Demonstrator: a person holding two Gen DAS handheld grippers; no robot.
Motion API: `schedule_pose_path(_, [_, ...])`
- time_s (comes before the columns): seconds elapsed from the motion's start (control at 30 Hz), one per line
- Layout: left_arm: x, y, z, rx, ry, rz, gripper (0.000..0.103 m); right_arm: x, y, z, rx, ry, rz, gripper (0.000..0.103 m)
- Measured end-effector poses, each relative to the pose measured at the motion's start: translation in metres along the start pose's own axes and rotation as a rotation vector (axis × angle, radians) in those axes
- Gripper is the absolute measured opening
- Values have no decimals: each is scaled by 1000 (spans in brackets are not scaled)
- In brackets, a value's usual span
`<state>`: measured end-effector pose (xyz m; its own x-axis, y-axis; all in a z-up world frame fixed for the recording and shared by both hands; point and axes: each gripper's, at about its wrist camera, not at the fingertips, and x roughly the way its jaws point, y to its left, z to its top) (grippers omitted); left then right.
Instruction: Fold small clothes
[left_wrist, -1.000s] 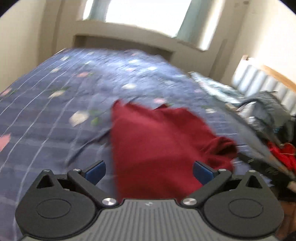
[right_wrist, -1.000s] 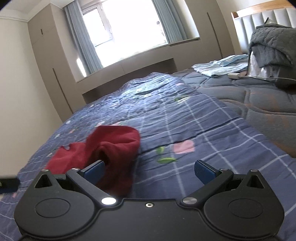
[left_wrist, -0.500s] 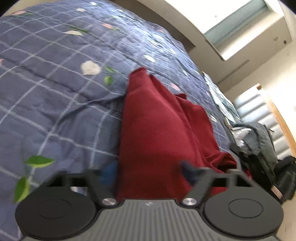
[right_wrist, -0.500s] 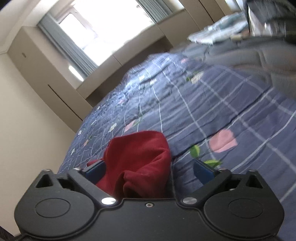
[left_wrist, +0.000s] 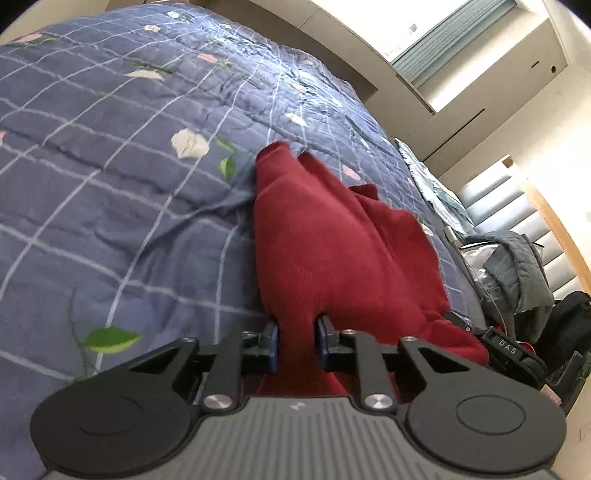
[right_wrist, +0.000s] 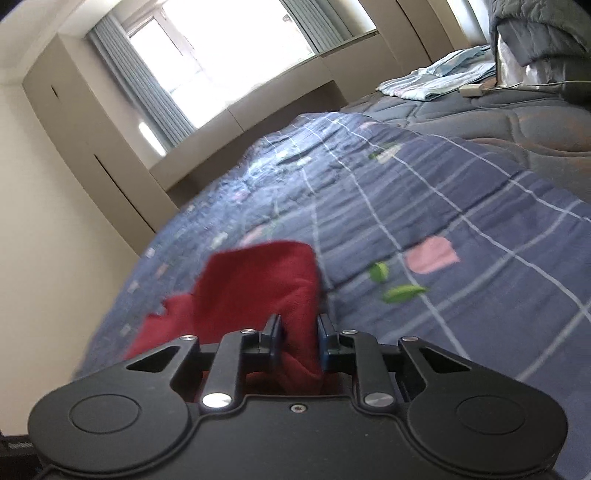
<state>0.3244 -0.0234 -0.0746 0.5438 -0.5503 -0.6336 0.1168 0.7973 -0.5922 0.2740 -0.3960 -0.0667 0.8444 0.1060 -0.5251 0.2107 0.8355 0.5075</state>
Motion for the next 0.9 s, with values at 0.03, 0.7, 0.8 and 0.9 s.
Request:
schedule_pose_path(0.03, [-1,-1,-1,5,-5,4,33,0,-2,-1,3,-5,1,22])
schedule_pose_path(0.7, [-3,-42,-40,226,-22,193,95,65,-7,53,-93,139,113,25])
schedule_pose_path(0.8, [-3,-41,-41,229,-19,193,95,58,10,58,-199,57,112,9])
schedule_pose_path(0.9, [0,-43,-43,236,-14,198,96,54,21,64,-258,-10,89,8])
